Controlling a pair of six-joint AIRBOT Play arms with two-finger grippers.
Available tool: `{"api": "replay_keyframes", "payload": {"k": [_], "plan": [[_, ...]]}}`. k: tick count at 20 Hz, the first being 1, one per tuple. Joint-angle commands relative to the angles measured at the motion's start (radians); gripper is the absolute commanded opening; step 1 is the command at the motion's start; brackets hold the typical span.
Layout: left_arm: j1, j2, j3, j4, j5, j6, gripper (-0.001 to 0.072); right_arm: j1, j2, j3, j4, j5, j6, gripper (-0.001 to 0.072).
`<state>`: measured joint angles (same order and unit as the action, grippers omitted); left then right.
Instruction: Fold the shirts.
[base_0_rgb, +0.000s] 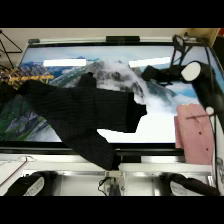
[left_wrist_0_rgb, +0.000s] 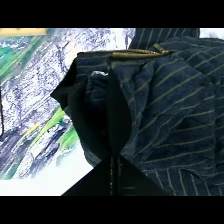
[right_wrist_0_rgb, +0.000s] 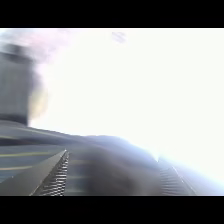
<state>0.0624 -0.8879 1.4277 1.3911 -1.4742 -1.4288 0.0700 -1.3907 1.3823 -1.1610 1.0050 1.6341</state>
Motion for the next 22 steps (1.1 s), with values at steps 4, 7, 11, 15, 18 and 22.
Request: {"api": "replay_keyframes", "payload": {"k": [4, 7, 11, 15, 18, 22], "plan": [[0.002, 0.027, -0.016, -0.030, 0.000, -0.008, 0.0040, -0.120, -0.299, 0.013, 0.110, 0.257, -0.072, 0.0669], [0.002, 0.024, -0.016, -0.030, 0.002, -0.016, 0.0040, -0.068, -0.382, 0.013, 0.181, 0.203, -0.073, 0.0670], [-0.001, 0.024, -0.016, -0.056, 0.051, -0.034, 0.0040, 0.003, -0.458, 0.013, 0.231, 0.204, -0.093, 0.0669], [0.000, 0.010, -0.015, -0.118, 0.180, -0.034, 0.0040, 0.025, -0.465, 0.030, 0.457, 0.201, -0.233, 0.0091], [0.000, -0.032, -0.015, -0.223, 0.443, -0.110, 0.0040, -0.020, -0.447, 0.160, 0.607, 0.185, -0.346, 0.0088], [-0.001, -0.148, 0.036, -0.724, 0.961, -0.159, 0.0039, -0.122, -0.313, 0.462, 0.606, -0.033, -0.406, 0.0088]]}}
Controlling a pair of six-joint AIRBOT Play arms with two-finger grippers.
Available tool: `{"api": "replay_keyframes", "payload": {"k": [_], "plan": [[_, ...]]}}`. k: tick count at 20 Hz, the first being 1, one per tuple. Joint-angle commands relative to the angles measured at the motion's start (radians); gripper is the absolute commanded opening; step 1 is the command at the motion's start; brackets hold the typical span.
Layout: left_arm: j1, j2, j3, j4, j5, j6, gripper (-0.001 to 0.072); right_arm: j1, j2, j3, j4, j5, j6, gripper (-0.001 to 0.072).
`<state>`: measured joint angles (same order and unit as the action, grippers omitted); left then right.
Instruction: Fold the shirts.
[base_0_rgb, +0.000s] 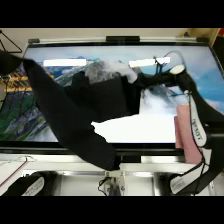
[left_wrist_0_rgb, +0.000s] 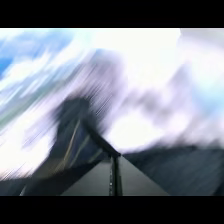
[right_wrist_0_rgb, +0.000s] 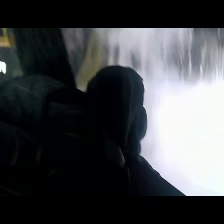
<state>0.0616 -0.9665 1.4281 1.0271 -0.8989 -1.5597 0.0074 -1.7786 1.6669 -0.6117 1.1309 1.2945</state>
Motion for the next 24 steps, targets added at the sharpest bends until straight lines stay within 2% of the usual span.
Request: {"api": "replay_keyframes", "payload": {"k": [1, 3, 5, 7, 9, 10, 11, 12, 13, 15, 16, 17, 18, 20, 21, 23, 24], "plan": [[-0.002, -0.106, 0.093, -0.509, 0.425, 0.049, 0.0040, -0.093, 0.126, 0.253, 0.056, -0.233, -0.078, 0.0088], [-0.001, -0.177, 0.278, -0.698, 0.355, 0.282, 0.0040, -0.163, 0.239, 0.350, 0.040, -0.340, -0.099, 0.0088], [0.016, -0.223, 0.473, -0.708, 0.208, 0.385, 0.0040, -0.238, 0.384, 0.376, -0.043, -0.323, -0.097, 0.0088], [0.061, -0.229, 0.576, -0.600, 0.024, 0.377, 0.0039, -0.270, 0.490, 0.376, -0.240, -0.121, 0.009, 0.0088], [0.106, -0.223, 0.578, -0.378, -0.219, 0.248, 0.0039, -0.216, 0.561, 0.306, -0.441, 0.211, 0.082, 0.0088], [0.108, -0.225, 0.551, -0.219, -0.376, 0.182, 0.0038, -0.159, 0.594, 0.215, -0.504, 0.315, 0.094, 0.0088], [0.100, -0.225, 0.499, -0.059, -0.515, 0.148, 0.0038, -0.087, 0.636, 0.071, -0.542, 0.362, 0.102, 0.0088], [0.084, -0.222, 0.417, 0.105, -0.629, 0.128, 0.0039, -0.009, 0.681, -0.096, -0.550, 0.338, 0.117, 0.0089], [0.070, -0.218, 0.314, 0.244, -0.691, 0.125, 0.0039, 0.084, 0.727, -0.300, -0.547, 0.268, 0.153, 0.0089], [0.068, -0.206, 0.107, 0.384, -0.692, 0.124, 0.0039, 0.276, 0.769, -0.683, -0.547, 0.076, 0.249, 0.0113], [0.074, -0.206, 0.006, 0.406, -0.665, 0.121, 0.0039, 0.358, 0.766, -0.834, -0.546, -0.028, 0.292, 0.0230], [0.082, -0.207, -0.075, 0.409, -0.629, 0.121, 0.0039, 0.427, 0.759, -0.956, -0.541, -0.115, 0.326, 0.0512], [0.088, -0.210, -0.140, 0.410, -0.601, 0.122, 0.0039, 0.463, 0.754, -1.014, -0.541, -0.138, 0.330, 0.0587], [0.098, -0.210, -0.204, 0.415, -0.562, 0.122, 0.0039, 0.452, 0.757, -0.986, -0.555, -0.080, 0.319, 0.0593], [0.101, -0.210, -0.210, 0.418, -0.554, 0.123, 0.0039, 0.420, 0.762, -0.929, -0.558, -0.052, 0.296, 0.0662], [0.109, -0.206, -0.209, 0.418, -0.544, 0.126, 0.0039, 0.320, 0.760, -0.760, -0.559, -0.048, 0.251, 0.0663], [0.108, -0.206, -0.209, 0.418, -0.544, 0.126, 0.0040, 0.260, 0.750, -0.667, -0.567, -0.090, 0.250, 0.0663]]}}
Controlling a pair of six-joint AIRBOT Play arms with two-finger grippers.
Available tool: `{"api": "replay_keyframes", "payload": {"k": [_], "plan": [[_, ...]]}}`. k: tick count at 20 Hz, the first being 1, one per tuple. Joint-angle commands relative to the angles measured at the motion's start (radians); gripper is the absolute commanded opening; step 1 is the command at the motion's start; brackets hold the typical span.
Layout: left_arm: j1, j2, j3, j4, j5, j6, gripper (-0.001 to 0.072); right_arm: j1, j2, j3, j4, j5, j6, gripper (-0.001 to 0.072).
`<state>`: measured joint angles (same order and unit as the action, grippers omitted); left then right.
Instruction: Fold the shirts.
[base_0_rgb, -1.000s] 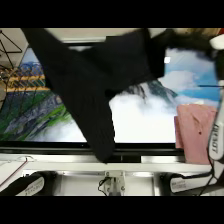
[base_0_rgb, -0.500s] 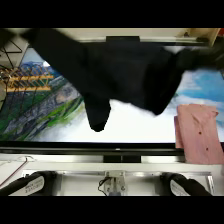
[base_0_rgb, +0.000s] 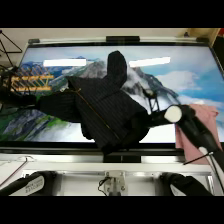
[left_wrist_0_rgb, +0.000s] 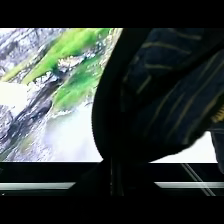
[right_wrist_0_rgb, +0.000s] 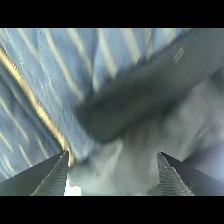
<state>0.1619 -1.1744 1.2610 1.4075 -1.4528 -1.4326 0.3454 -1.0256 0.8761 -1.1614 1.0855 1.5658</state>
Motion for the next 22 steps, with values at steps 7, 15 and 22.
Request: {"api": "replay_keyframes", "payload": {"k": [7, 15, 22], "plan": [[0.006, 0.002, -0.042, -0.021, 0.045, -0.002, 0.0040, -0.323, -0.556, 0.780, 0.100, -0.089, -0.044, 0.0663], [0.001, 0.002, -0.042, -0.064, 0.071, -0.001, 0.0040, -0.175, -0.942, 0.906, 0.193, 0.123, -0.282, 0.0662], [-0.066, 0.002, -0.042, -0.110, 0.142, 0.007, 0.0040, -0.091, -0.993, 0.906, 0.185, 0.112, -0.374, 0.0654]]}}
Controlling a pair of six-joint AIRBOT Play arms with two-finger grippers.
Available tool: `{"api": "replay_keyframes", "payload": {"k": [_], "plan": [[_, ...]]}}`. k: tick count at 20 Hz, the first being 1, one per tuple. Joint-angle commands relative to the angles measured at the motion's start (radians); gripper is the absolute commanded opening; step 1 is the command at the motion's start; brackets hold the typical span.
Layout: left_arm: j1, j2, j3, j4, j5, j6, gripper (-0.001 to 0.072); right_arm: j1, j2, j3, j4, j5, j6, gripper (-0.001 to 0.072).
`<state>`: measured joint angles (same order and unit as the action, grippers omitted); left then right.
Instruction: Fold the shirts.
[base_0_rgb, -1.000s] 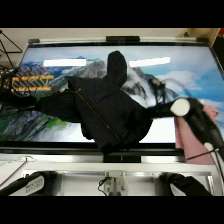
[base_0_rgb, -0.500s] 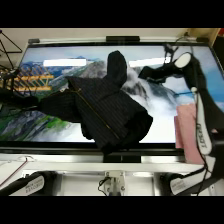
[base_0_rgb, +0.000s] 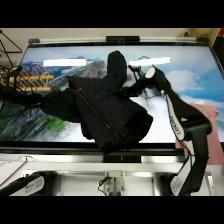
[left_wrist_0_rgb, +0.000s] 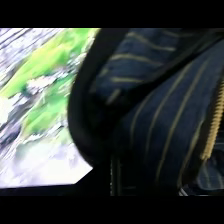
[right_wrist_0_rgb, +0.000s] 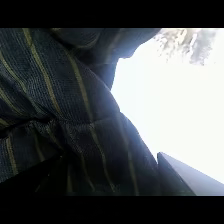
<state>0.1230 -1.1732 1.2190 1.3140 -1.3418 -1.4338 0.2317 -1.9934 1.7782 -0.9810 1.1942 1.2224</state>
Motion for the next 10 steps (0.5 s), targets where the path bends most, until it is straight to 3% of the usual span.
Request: {"api": "replay_keyframes", "payload": {"k": [1, 2, 3, 7, 10], "plan": [[-0.036, 0.001, 0.000, -0.017, 0.035, 0.008, 0.0040, 0.023, -0.023, 0.003, 0.008, 0.003, -0.037, 0.0473], [-0.043, 0.001, 0.000, -0.017, 0.044, 0.008, 0.0040, 0.021, -0.020, 0.006, 0.028, 0.005, -0.066, 0.0229], [-0.045, 0.001, 0.000, -0.020, 0.059, 0.008, 0.0040, 0.014, -0.014, 0.015, 0.058, 0.021, -0.092, 0.0091], [-0.043, -0.005, 0.095, -0.078, 0.159, 0.008, 0.0040, -0.014, 0.072, 0.096, 0.083, -0.032, -0.263, 0.0088], [-0.042, -0.011, 0.312, -0.242, 0.394, 0.008, 0.0040, -0.038, 0.196, 0.183, 0.084, -0.351, -0.280, 0.0088]]}}
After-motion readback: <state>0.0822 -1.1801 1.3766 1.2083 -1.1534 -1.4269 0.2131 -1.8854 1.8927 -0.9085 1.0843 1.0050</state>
